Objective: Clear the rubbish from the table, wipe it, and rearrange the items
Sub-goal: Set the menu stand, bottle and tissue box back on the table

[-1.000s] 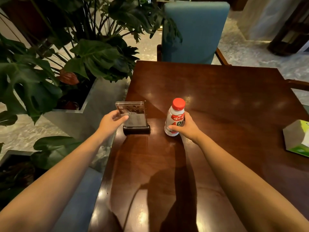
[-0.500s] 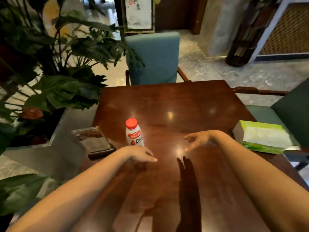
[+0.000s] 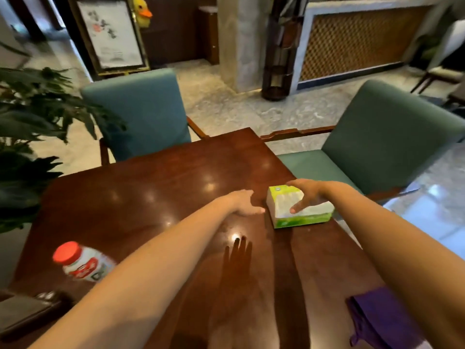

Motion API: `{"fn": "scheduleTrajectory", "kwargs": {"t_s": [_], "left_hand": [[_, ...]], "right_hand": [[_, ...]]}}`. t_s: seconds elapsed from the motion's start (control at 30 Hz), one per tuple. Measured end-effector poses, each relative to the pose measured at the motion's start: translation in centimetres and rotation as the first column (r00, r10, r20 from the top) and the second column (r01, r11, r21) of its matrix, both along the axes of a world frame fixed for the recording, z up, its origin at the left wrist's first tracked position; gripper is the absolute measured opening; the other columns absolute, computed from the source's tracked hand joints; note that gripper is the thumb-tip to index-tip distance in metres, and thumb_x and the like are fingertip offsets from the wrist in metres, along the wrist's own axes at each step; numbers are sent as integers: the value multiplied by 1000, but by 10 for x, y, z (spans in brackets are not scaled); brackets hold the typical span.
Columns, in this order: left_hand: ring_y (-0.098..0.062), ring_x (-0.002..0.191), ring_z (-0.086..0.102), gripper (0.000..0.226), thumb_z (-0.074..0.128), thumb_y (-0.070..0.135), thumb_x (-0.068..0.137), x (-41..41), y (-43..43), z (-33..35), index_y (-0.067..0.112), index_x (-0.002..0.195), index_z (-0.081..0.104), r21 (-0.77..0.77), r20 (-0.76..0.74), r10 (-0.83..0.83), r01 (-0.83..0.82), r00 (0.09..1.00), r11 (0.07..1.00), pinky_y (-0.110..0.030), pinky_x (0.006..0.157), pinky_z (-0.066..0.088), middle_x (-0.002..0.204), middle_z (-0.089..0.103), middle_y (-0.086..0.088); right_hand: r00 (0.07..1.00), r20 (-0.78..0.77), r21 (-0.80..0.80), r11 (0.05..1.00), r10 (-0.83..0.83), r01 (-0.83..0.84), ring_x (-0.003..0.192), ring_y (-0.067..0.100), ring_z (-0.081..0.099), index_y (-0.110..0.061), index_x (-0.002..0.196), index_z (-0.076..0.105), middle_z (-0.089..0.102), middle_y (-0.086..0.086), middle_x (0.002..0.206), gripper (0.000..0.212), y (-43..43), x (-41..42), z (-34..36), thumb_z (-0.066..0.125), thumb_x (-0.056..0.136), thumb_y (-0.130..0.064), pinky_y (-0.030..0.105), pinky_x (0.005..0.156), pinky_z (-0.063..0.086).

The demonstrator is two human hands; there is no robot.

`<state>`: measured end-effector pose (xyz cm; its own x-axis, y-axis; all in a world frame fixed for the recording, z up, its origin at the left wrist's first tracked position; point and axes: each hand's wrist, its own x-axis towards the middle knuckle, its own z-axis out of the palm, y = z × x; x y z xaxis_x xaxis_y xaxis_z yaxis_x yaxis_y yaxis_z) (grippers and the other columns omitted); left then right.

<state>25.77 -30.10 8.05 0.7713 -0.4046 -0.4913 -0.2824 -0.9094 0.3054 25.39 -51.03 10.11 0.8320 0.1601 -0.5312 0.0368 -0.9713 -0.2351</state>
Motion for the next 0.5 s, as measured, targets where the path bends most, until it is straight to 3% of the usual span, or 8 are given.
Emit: {"fn": "scheduleTrajectory", "kwargs": {"t_s": [0.17,0.33,0.5], "left_hand": [[-28,147,-5,104,58,58,80,24,-58,-35,9,149,-3,-98,103,-12,22,995,995,-48,120,12,159,-6,-11],[-27,147,-10,117,65,60,73,36,-91,-65,7,148,-8,-81,156,-119,133,980,988,-46,120,6,159,-12,-12],[-28,147,-9,126,72,59,65,49,-101,-87,8,149,-7,-78,191,-134,151,972,985,-43,121,4,159,-10,-13]], "right_hand": [[997,71,-80,997,17,-11,148,25,4,-16,150,1,1,6,160,110,-52,14,-31,75,73,-43,39,120,11],[996,85,-72,997,28,-22,148,24,1,-11,150,1,-1,7,160,113,-84,21,-62,78,71,-37,34,119,6],[974,215,-47,997,66,-57,147,23,8,-16,150,6,4,4,160,113,-99,34,-78,81,68,-34,35,119,11]]}}
